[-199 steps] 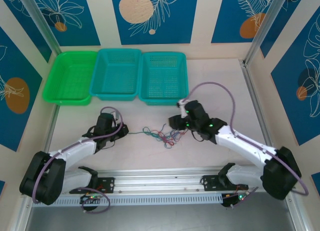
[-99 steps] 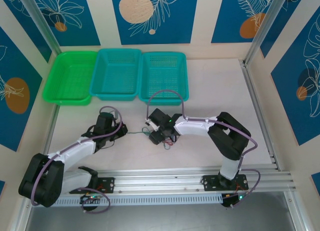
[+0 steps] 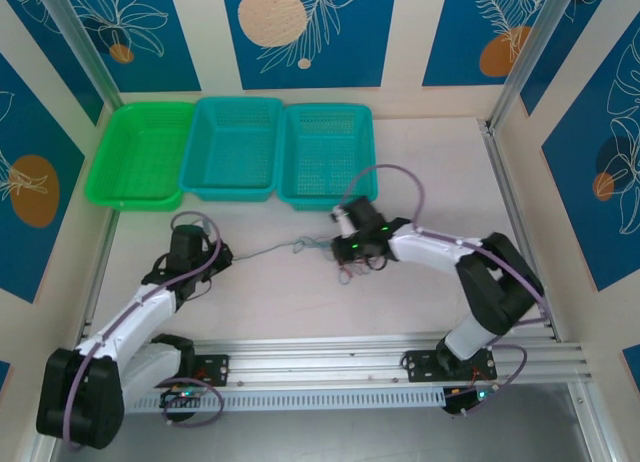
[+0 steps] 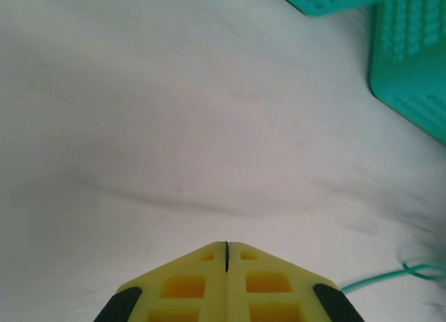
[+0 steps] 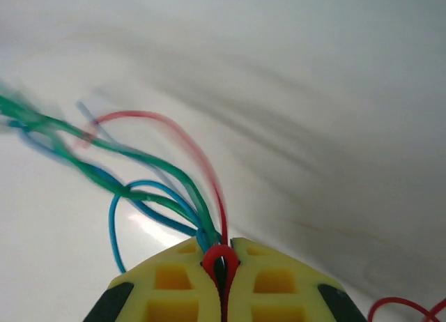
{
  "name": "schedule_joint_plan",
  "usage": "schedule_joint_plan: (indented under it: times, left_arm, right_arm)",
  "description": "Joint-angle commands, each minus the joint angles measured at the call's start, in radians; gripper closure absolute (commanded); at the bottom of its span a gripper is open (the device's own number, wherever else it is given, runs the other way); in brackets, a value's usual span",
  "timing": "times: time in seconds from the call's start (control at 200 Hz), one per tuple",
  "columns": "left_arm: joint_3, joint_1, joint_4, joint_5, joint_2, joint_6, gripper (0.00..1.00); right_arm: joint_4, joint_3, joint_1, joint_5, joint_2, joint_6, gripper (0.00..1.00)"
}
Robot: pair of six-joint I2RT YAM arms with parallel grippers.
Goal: Untangle the cables
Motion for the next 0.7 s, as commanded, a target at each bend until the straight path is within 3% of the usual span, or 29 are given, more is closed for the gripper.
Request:
schedule_joint_plan:
  times: [0.0, 0.11, 0.255, 0.315, 0.43, 0.555, 0.615, 0.695]
  left_arm:
    - [-0.011, 0.045, -0.097, -0.056, -0.025, 0.05, 1.0]
    - [-0.045, 0.044, 0.018, 0.057, -0.005, 0.049, 1.0]
    - [-0.051, 0.041, 0.068, 0.101, 0.016, 0.048, 1.0]
    - [-0.036, 0.041, 0.014, 0.051, -0.007, 0.063, 1.0]
    - [0.014, 0.05, -0.167, -0.13, -0.071, 0.081, 1.0]
    - [0.016, 0.072, -0.222, -0.188, -0.121, 0.08, 1.0]
    - [-0.003, 0.075, -0.186, -0.153, -0.125, 0.081, 1.0]
    - [-0.048, 0.073, -0.037, -0.016, -0.103, 0.073, 1.0]
  right_arm:
    - [-0.016, -0.11, -0.175, -0.118, -0.081, 0.161, 1.0]
    - [-0.027, -0.104, -0.167, -0.143, -0.105, 0.114, 1.0]
    - [-0.034, -0.092, -0.168, -0.133, -0.102, 0.142, 1.0]
    - [-0.021, -0.113, -0.205, -0.118, -0.121, 0.186, 1.0]
    - [-0.006, -0.202, -0.373, -0.086, -0.209, 0.291, 1.0]
    - [-0.014, -0.272, -0.526, -0.102, -0.317, 0.307, 1.0]
    - [-0.021, -0.277, -0.526, -0.12, -0.34, 0.279, 1.0]
    - [-0.012, -0.273, -0.475, -0.164, -0.33, 0.248, 1.0]
